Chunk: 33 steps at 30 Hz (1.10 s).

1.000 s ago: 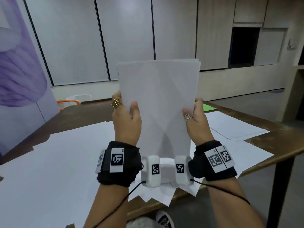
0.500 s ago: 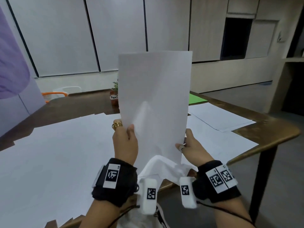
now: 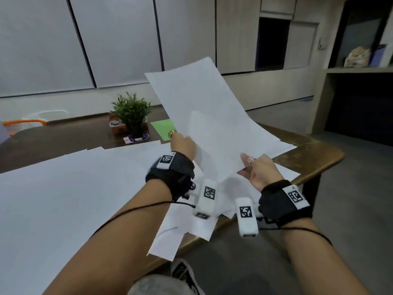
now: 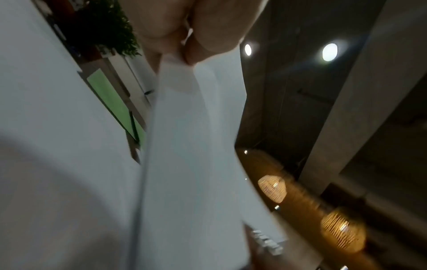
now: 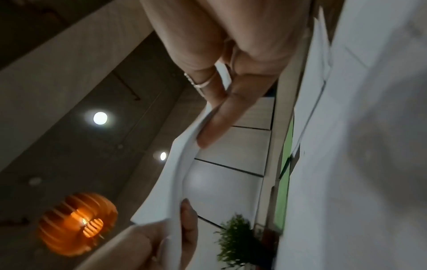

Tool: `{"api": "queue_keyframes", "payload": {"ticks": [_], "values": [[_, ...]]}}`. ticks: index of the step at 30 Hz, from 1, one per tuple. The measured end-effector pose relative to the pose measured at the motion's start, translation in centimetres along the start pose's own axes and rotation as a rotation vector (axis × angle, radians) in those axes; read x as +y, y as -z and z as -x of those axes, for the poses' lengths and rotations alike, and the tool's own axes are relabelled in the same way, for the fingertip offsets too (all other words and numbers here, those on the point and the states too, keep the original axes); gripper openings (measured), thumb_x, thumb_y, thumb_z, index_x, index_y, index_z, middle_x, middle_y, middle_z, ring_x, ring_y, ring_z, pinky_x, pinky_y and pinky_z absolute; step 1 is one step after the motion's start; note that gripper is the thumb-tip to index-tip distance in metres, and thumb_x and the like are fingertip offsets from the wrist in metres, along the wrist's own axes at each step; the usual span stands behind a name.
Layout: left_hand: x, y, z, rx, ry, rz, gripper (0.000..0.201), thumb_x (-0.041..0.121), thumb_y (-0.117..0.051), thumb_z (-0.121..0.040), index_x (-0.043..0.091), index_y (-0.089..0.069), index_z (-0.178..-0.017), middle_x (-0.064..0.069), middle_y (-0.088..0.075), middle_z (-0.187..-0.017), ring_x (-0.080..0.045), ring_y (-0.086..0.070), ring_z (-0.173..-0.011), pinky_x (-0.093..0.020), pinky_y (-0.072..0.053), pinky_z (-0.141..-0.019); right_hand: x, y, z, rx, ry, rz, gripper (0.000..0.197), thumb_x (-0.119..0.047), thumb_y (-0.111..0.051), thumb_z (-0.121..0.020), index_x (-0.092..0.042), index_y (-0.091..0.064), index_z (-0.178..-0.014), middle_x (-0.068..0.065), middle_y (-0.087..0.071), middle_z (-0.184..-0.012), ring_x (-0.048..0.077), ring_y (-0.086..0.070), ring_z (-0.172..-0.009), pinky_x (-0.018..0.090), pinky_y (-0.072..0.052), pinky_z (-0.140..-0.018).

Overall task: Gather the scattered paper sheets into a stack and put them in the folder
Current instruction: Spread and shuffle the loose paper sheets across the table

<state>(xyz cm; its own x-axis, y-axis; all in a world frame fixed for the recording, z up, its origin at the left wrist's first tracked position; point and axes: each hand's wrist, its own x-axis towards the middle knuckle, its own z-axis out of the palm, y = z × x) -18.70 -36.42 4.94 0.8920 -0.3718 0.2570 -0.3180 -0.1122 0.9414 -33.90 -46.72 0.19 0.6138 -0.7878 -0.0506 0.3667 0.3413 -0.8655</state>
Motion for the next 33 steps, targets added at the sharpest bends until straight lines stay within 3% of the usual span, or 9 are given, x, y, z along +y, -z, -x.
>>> {"api": "queue_keyframes", "payload": {"ticks": [3,7,9,11,16,20,24,28,33], "values": [[-1.0,-0.5,-0.4,-0.327,-0.001,-0.282,0.016,0.02,-0.051,-0.094,0.004,-0.051,-0.092,-0.02,-0.053,-0.102,-0.035,-0.057,-0.108,-0.042,-0.046,-0.09,-1.1,0.8,-3.0,0.122,0.075,0.132,0.023,0.01,-0.05,-0.089,-0.006,-0.051,-0.107,0.009,-0.059,-0.095,0.016,-0.062,-0.072,0.026,-0.055,-0.051],[-3.8,1.0,-0.7,-0.693,-0.184,-0.912,0.068,0.045,-0.066,-0.082,0.018,-0.039,-0.138,-0.009,-0.038,-0.142,-0.024,-0.04,-0.131,-0.031,-0.032,-0.107,-3.6,3.0,-9.2,0.333,0.144,0.471,0.031,0.009,-0.052,-0.085,0.003,-0.057,-0.115,0.016,-0.061,-0.114,0.033,-0.06,-0.1,0.042,-0.054,-0.082],[-5.4,1.6,-0.9,-0.811,-0.223,-1.104,0.084,0.049,-0.07,-0.077,0.027,-0.027,-0.145,-0.007,-0.029,-0.149,-0.024,-0.033,-0.136,-0.035,-0.028,-0.111,-5.1,3.9,-11.2,0.35,0.124,0.656,0.036,0.003,-0.052,-0.086,0.005,-0.051,-0.122,0.021,-0.056,-0.122,0.033,-0.059,-0.102,0.028,-0.057,-0.066],[-6.8,2.0,-1.2,-0.855,-0.175,-1.205,0.09,0.053,-0.07,-0.075,0.032,-0.021,-0.147,-0.006,-0.025,-0.152,-0.024,-0.032,-0.137,-0.039,-0.029,-0.111,-6.5,4.1,-11.2,0.299,0.051,1.051,0.04,-0.006,-0.057,-0.083,0.003,-0.05,-0.121,0.023,-0.05,-0.119,0.034,-0.058,-0.107,0.018,-0.055,-0.06],[-8.5,1.2,-1.4,-0.95,-0.121,-1.328,0.102,0.075,-0.053,-0.061,0.035,-0.016,-0.148,-0.005,-0.029,-0.151,-0.026,-0.036,-0.134,-0.044,-0.033,-0.109,-6.7,3.7,-11.6,0.115,-0.098,2.114,0.025,-0.014,-0.058,-0.081,-0.002,-0.064,-0.103,0.012,-0.062,-0.109,0.031,-0.063,-0.098,0.036,-0.054,-0.085],[-9.1,0.9,-1.6,-0.945,-0.149,-1.368,0.09,0.069,-0.054,-0.076,0.037,-0.011,-0.148,-0.008,-0.028,-0.148,-0.032,-0.041,-0.13,-0.047,-0.036,-0.105,-6.4,3.3,-12.6,0.026,-0.151,2.191,0.018,-0.02,-0.063,-0.07,-0.009,-0.057,-0.084,0.007,-0.053,-0.089,0.026,-0.057,-0.084,0.031,-0.051,-0.079],[-9.7,0.9,-1.3,-0.925,-0.16,-1.394,0.084,0.069,-0.049,-0.08,0.041,-0.006,-0.147,-0.007,-0.025,-0.147,-0.035,-0.043,-0.126,-0.047,-0.038,-0.102,-6.5,3.0,-13.9,0.032,-0.193,2.284,0.034,-0.023,-0.061,-0.078,-0.007,-0.055,-0.107,0.014,-0.049,-0.117,0.033,-0.051,-0.115,0.041,-0.048,-0.091],[-9.4,0.9,-1.0,-0.918,-0.156,-1.404,0.084,0.067,-0.05,-0.081,0.042,-0.006,-0.147,-0.007,-0.025,-0.147,-0.036,-0.044,-0.125,-0.046,-0.039,-0.102,-6.9,2.5,-14.9,-0.019,-0.258,2.349,0.051,-0.023,-0.063,-0.076,-0.013,-0.053,-0.126,0.014,-0.048,-0.131,0.031,-0.05,-0.117,0.044,-0.041,-0.102],[-8.5,1.1,-0.2,-0.908,-0.144,-1.413,0.082,0.065,-0.048,-0.084,0.04,-0.004,-0.148,-0.008,-0.022,-0.149,-0.037,-0.042,-0.127,-0.043,-0.036,-0.103,-6.3,2.4,-16.5,-0.082,-0.232,2.187,0.073,-0.035,-0.074,-0.067,-0.031,-0.048,-0.134,0.002,-0.04,-0.146,0.026,-0.046,-0.127,0.03,-0.041,-0.097]]}}
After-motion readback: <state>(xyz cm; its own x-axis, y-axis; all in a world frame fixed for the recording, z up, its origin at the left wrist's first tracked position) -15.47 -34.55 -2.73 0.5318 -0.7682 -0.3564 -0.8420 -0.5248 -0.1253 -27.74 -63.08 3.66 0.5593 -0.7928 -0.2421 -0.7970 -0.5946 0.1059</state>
